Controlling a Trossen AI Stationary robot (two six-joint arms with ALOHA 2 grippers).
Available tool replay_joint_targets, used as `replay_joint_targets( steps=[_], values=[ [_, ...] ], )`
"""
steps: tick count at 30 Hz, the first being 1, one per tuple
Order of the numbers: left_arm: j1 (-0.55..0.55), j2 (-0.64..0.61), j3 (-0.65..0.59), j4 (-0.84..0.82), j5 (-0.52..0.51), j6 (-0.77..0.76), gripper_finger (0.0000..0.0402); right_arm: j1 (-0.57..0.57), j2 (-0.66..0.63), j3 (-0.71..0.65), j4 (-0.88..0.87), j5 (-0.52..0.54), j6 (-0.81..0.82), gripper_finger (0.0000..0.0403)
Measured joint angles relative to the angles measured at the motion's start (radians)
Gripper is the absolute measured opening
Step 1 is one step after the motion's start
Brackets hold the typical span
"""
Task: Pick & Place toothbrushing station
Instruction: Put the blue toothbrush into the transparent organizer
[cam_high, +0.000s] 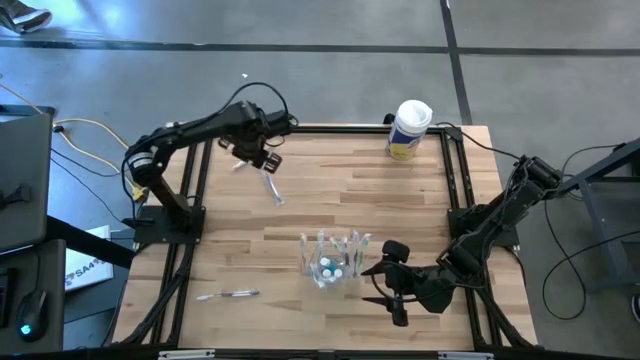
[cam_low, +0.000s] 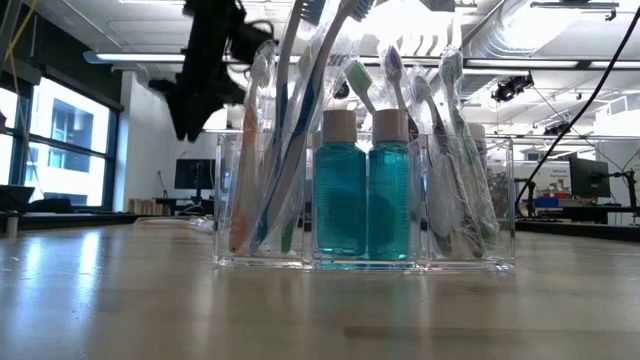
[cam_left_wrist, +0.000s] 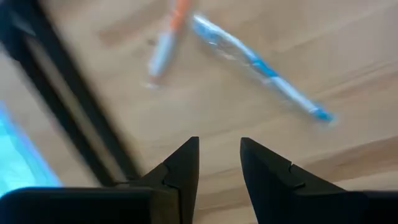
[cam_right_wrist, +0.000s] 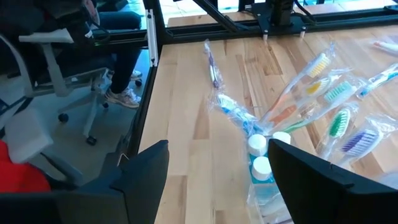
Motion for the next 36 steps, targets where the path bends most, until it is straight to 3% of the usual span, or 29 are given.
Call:
replay_joint_targets(
  steps=[5,12,25,29,36],
  values=[
    [0.026,0.000,-0.091,0.166,0.150,-0.151,0.0116,0.000,0.000,0.000,-0.001,-0.023,-0.044,0.0267],
    [0.022,0.001,-0.176,0.295,0.270,-0.338,0.0116,0.005,0.000,0.000,-0.005,-0.093,-0.103,0.0267],
    [0.023,0.001,-0.349,0.515,0.300,-0.634,0.0116,0.005,0.000,0.000,-0.026,-0.177,-0.201,0.0267],
    [0.023,0.001,-0.382,0.635,0.300,-0.645,0.0116,0.005,0.000,0.000,-0.025,-0.177,-0.234,0.0267],
    [0.023,0.000,-0.393,0.644,0.263,-0.719,0.0116,0.005,0.000,0.000,-0.025,-0.177,-0.291,0.0267]
  ],
)
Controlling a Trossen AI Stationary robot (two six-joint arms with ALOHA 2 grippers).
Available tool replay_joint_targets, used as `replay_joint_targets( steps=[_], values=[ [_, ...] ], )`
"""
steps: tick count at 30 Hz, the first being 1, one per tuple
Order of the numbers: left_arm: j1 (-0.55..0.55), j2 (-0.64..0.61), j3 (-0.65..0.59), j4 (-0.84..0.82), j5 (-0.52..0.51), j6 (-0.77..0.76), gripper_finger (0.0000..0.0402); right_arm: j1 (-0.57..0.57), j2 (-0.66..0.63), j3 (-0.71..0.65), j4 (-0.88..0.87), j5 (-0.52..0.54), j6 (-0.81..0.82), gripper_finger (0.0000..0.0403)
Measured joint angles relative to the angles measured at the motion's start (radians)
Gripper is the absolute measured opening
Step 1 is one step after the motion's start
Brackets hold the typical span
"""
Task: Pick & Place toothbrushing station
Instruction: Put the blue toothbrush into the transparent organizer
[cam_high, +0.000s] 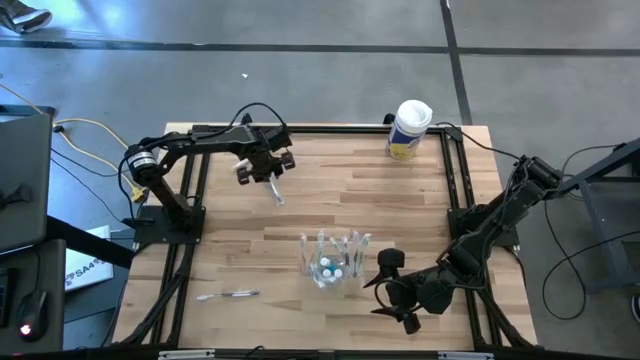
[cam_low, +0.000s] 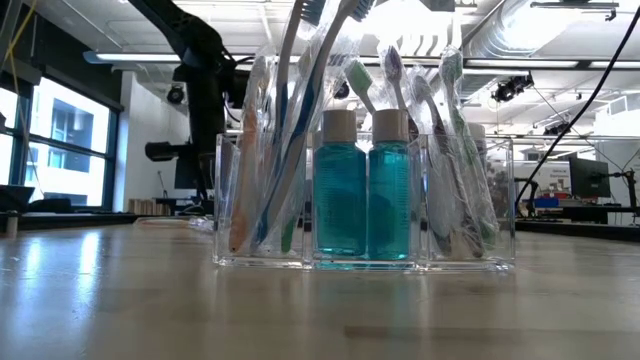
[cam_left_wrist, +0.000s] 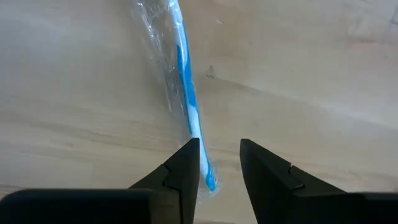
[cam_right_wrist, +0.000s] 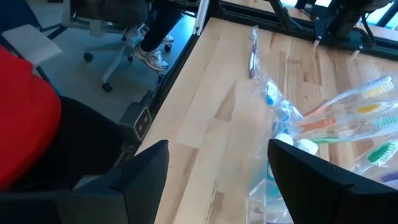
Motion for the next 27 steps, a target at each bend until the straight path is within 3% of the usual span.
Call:
replay_joint_targets(
  steps=[10,27],
  values=[
    [0.000,0.005,0.000,-0.021,-0.053,-0.052,0.0116,0.000,0.000,0.000,-0.005,-0.032,-0.034,0.0267],
    [0.000,0.174,0.004,0.003,-0.042,-0.014,0.0116,0.000,0.000,0.000,-0.008,-0.080,-0.010,0.0267]
  ],
)
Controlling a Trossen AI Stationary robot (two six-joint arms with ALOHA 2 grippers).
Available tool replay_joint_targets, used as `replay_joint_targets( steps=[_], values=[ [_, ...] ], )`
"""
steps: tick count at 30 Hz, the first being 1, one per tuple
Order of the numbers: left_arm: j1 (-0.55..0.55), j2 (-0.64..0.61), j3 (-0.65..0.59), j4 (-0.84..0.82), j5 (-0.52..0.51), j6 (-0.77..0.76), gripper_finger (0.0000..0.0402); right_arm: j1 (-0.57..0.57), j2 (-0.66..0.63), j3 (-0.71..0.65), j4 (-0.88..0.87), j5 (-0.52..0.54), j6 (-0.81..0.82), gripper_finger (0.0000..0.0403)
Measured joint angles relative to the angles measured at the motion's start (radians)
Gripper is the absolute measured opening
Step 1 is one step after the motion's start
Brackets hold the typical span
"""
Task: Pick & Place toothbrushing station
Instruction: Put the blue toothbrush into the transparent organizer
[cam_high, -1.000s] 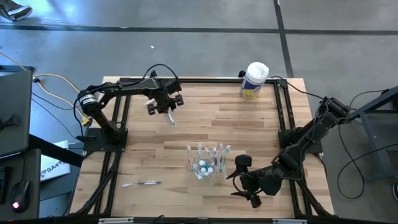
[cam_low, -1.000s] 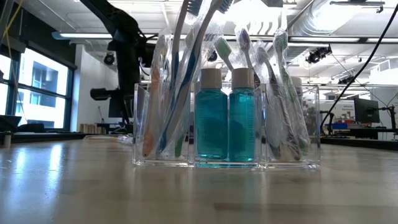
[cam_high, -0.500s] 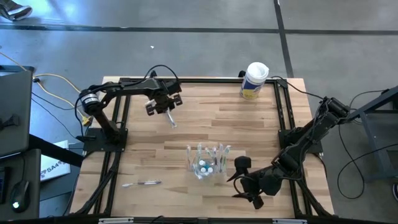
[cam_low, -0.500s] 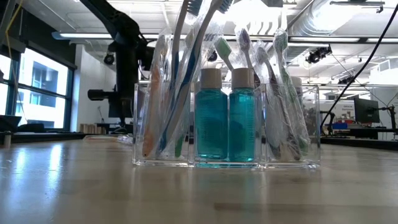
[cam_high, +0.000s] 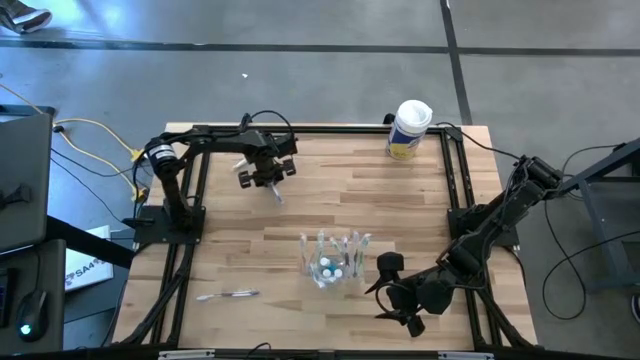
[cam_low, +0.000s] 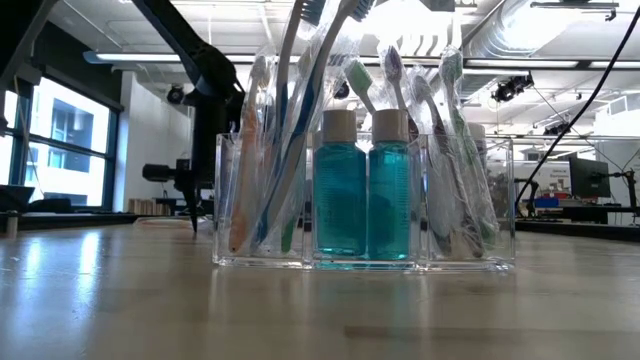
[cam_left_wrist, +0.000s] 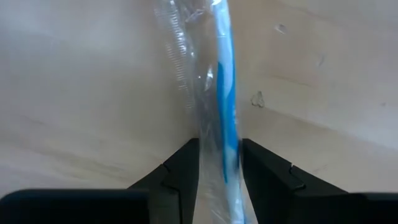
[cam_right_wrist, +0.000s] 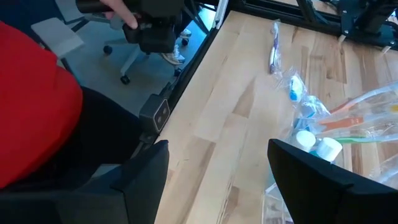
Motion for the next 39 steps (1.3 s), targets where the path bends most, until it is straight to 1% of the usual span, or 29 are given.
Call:
replay_joint_targets(
  steps=[3,7,11,17,20,25,31,36,37,39],
  values=[
    [0.000,0.024,0.001,-0.005,-0.010,0.047,0.0116,0.000,0.000,0.000,0.000,0.000,0.003,0.0267],
    [0.000,0.044,0.000,-0.009,-0.013,0.066,0.0116,0.005,0.000,0.000,0.000,0.001,0.016,0.0267],
    [0.000,0.068,0.001,-0.026,-0.003,0.135,0.0116,0.018,0.000,0.000,0.000,0.002,0.021,0.0267],
    [0.000,0.087,0.001,-0.033,-0.013,0.181,0.0114,0.034,0.000,0.000,0.000,0.002,0.021,0.0267],
    [-0.002,0.087,0.001,-0.033,-0.026,0.191,0.0094,0.034,0.000,0.000,0.000,0.002,0.021,0.0267],
    [-0.001,0.088,0.000,-0.039,-0.026,0.340,0.0021,0.034,0.000,0.000,-0.001,0.002,0.021,0.0267],
    [-0.002,0.088,0.000,-0.039,-0.052,0.372,0.0022,0.034,0.000,0.000,-0.017,0.002,0.028,0.0267],
    [-0.004,0.076,0.026,-0.064,-0.057,0.464,0.0018,0.034,0.000,0.000,-0.018,0.002,0.028,0.0267],
    [-0.011,0.071,0.040,-0.078,-0.070,0.475,0.0018,0.033,0.000,0.000,-0.018,0.002,0.028,0.0267],
    [-0.020,0.051,0.073,-0.115,-0.133,0.487,0.0018,0.033,0.000,0.000,-0.015,0.002,0.028,0.0267]
  ],
)
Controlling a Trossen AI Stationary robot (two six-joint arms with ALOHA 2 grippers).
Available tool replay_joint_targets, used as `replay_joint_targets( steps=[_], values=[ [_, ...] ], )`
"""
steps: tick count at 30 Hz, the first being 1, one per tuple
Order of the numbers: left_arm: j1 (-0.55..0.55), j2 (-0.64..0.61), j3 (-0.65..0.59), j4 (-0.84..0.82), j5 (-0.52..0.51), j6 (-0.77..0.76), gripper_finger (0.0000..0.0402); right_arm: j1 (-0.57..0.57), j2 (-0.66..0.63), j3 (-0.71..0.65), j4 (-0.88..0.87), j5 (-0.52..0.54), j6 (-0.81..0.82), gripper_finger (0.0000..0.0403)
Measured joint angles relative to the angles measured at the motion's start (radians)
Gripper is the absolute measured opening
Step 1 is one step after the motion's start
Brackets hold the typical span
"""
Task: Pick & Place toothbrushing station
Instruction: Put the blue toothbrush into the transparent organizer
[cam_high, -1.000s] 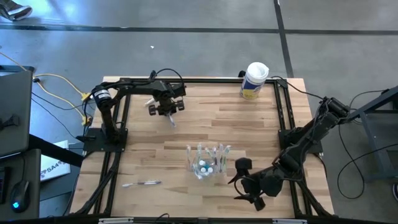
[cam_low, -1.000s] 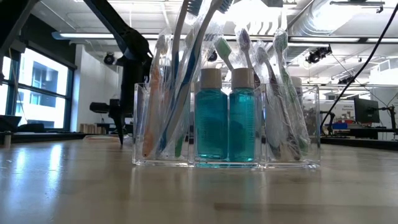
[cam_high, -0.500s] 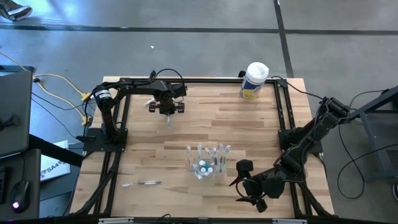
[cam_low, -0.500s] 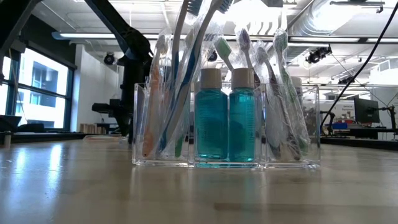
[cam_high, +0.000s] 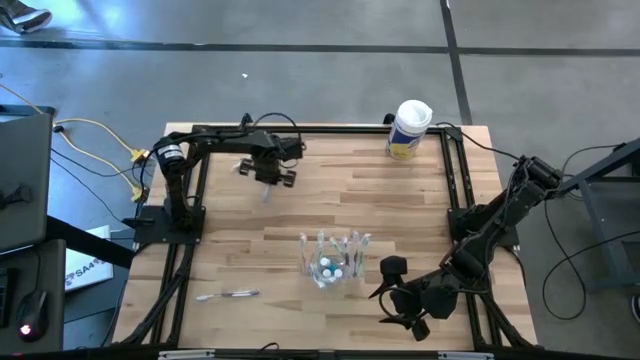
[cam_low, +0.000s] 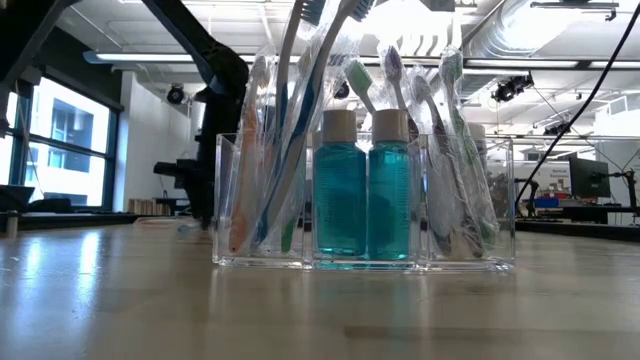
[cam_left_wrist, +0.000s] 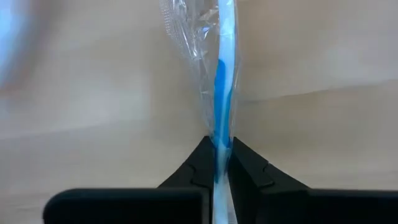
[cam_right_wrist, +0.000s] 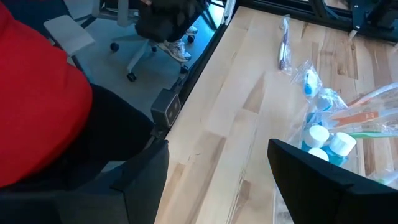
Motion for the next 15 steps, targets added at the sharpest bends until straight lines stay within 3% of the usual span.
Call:
replay_joint_targets(
  steps=[9,15],
  values=[
    [-0.064,-0.167,0.166,-0.203,-0.132,0.049,0.0018,0.000,0.000,0.000,0.007,0.000,0.004,0.0267],
    [-0.216,-0.348,0.322,-0.264,-0.297,0.079,0.0018,0.000,0.000,0.000,0.002,-0.092,0.041,0.0267]
  ],
)
